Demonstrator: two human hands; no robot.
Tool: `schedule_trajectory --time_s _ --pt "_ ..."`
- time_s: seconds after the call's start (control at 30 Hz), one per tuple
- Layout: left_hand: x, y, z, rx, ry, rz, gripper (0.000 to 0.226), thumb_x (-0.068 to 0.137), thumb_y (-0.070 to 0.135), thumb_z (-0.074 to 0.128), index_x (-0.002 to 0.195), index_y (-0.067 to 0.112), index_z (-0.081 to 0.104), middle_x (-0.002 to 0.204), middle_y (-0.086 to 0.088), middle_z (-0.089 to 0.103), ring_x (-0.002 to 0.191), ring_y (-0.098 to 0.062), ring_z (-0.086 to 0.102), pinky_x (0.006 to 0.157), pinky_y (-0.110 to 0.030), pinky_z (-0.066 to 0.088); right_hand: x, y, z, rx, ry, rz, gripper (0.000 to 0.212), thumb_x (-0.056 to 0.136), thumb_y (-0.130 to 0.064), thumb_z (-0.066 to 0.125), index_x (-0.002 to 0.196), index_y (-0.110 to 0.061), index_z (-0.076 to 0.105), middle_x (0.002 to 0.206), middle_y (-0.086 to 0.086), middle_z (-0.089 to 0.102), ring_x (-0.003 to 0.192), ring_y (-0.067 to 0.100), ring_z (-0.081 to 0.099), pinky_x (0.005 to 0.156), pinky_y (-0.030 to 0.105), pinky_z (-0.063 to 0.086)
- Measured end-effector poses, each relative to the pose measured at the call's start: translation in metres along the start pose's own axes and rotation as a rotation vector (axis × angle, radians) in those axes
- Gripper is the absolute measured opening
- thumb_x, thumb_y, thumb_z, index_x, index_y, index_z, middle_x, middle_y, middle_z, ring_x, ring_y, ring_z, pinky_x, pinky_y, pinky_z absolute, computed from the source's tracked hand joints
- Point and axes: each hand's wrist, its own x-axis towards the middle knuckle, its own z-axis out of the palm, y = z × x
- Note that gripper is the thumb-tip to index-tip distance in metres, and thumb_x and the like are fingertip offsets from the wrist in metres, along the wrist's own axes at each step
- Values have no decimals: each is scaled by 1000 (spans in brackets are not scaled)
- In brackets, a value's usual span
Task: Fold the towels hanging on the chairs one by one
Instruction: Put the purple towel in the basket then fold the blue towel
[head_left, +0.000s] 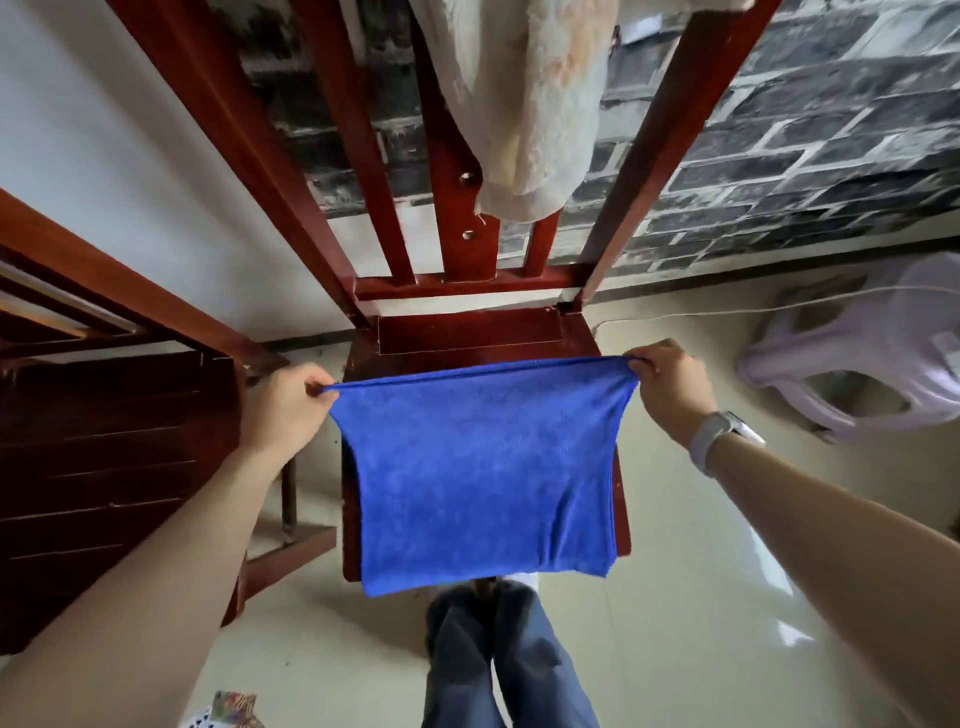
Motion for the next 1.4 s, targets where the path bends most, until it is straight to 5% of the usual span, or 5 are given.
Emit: schedule_trajectory --time_s 0.37,0.7,0.97,1.2,1.4 --pt "47 -3 2 24 75 119 22 80 4 64 101 7 70 94 -15 64 89 -32 60 80 -29 41 51 -4 3 -146 38 -266 35 89 -16 38 108 -8 66 100 20 58 93 38 55 73 39 47" --pt "39 -2 0 101 79 302 16 82 8 64 96 4 71 97 -13 66 88 -32 61 80 -37 47 48 5 7 -186 42 -329 27 92 -3 42 110 0 61 103 24 54 96 41 53 74 39 43" --pt "-31 -37 17 261 56 501 13 69 4 76 82 4 73 83 -8 68 67 -18 61 53 -14 29 -15 54 19 -329 50 -566 29 88 -20 38 90 -3 62 85 14 62 74 34 60 69 35 41" --pt "-80 -76 58 391 82 543 7 77 17 63 77 11 68 76 -3 65 62 -23 64 46 -28 46 -75 91 52 -308 39 -662 17 85 -14 47 85 -6 62 78 10 64 66 31 62 70 34 40" --pt "-114 -83 81 514 51 604 12 70 3 73 75 11 66 71 -4 63 54 -24 61 45 -27 45 -104 110 70 -365 -2 -669 12 74 -4 56 84 -10 60 76 8 63 64 31 59 70 36 36"
